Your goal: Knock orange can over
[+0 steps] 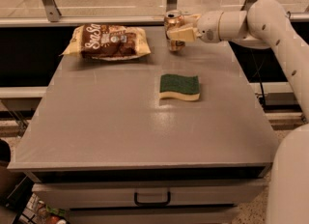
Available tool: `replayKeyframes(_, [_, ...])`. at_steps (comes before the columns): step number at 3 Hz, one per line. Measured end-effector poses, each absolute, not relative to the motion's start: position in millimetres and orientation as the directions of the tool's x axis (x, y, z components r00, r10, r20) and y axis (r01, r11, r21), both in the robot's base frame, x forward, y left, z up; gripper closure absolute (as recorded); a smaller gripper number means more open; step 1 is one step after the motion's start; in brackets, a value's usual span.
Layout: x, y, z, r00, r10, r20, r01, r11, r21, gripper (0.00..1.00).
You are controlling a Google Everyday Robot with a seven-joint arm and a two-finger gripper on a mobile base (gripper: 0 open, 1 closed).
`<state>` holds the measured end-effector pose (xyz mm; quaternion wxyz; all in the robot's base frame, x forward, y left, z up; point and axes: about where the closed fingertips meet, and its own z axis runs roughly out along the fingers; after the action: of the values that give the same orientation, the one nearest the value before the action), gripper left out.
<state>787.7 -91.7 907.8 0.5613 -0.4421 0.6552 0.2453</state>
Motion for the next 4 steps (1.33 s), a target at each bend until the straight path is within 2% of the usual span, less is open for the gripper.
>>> replayKeyframes(2, [775.8, -124.8, 932.0, -0.034, -0.490, -0.871, -0.841, 0.485, -0.240, 1.00])
replayKeyframes(4, [756.6, -143.5, 936.8, -0.124, -0.700, -0.704, -0.835, 0.457, -0.307, 1.00])
